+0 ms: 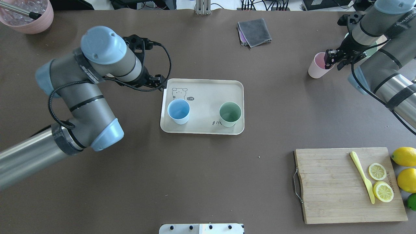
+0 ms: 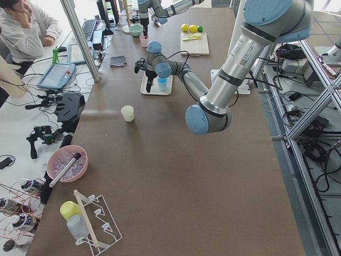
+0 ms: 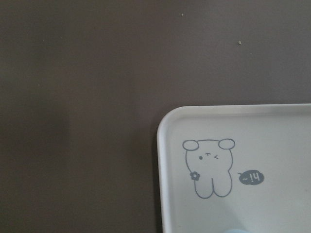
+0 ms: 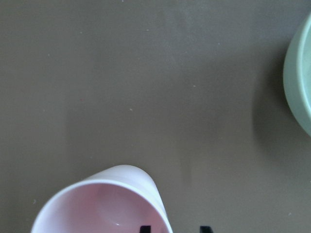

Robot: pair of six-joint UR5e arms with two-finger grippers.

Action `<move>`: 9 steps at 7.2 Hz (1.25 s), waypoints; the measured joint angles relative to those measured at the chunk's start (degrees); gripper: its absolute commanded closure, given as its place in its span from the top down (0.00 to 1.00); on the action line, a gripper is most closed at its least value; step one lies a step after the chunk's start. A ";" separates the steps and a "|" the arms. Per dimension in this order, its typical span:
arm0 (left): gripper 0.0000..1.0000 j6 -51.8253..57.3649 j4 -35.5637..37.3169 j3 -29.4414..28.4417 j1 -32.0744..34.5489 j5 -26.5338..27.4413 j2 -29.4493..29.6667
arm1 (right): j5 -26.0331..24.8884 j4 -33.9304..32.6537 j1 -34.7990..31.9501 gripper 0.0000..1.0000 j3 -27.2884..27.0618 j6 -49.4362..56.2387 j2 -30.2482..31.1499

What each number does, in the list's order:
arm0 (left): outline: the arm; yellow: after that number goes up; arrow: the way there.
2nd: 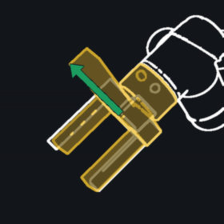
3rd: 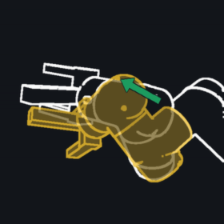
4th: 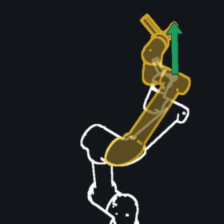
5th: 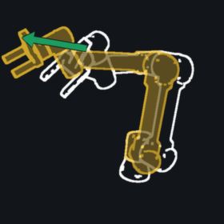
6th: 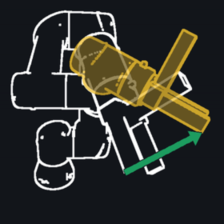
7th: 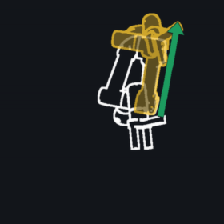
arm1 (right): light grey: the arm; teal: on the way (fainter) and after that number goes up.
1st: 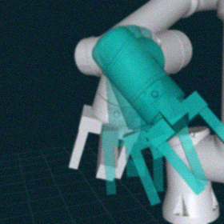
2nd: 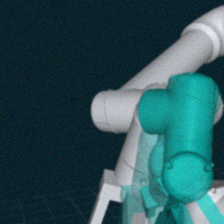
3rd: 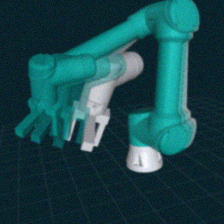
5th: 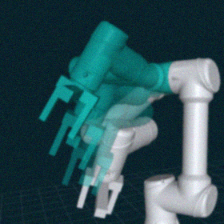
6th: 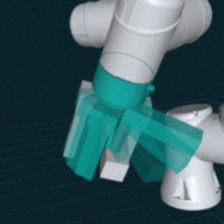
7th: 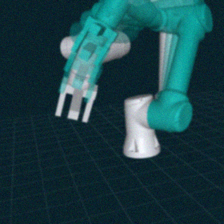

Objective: Place all cups on tray

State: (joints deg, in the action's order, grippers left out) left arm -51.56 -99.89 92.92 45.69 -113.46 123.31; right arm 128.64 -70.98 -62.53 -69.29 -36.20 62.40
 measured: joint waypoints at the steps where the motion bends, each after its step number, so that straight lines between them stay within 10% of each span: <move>1: 0.97 4.89 -0.11 -1.23 4.37 -2.70 -1.53 | 0.02 0.00 0.60 0.00 -0.58 -0.51 -0.35; 7: 0.75 11.93 -9.05 -16.09 12.05 -4.93 -1.37 | 0.01 -0.11 11.09 0.00 -4.89 -21.91 -10.33; 9: 0.20 11.72 -12.69 -19.38 11.69 -5.16 -1.27 | -0.18 0.05 14.64 0.00 -5.22 -25.07 -11.95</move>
State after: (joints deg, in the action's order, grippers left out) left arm -39.84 -112.58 73.55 57.38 -118.62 122.04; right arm 128.46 -70.93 -47.90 -74.51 -61.27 50.46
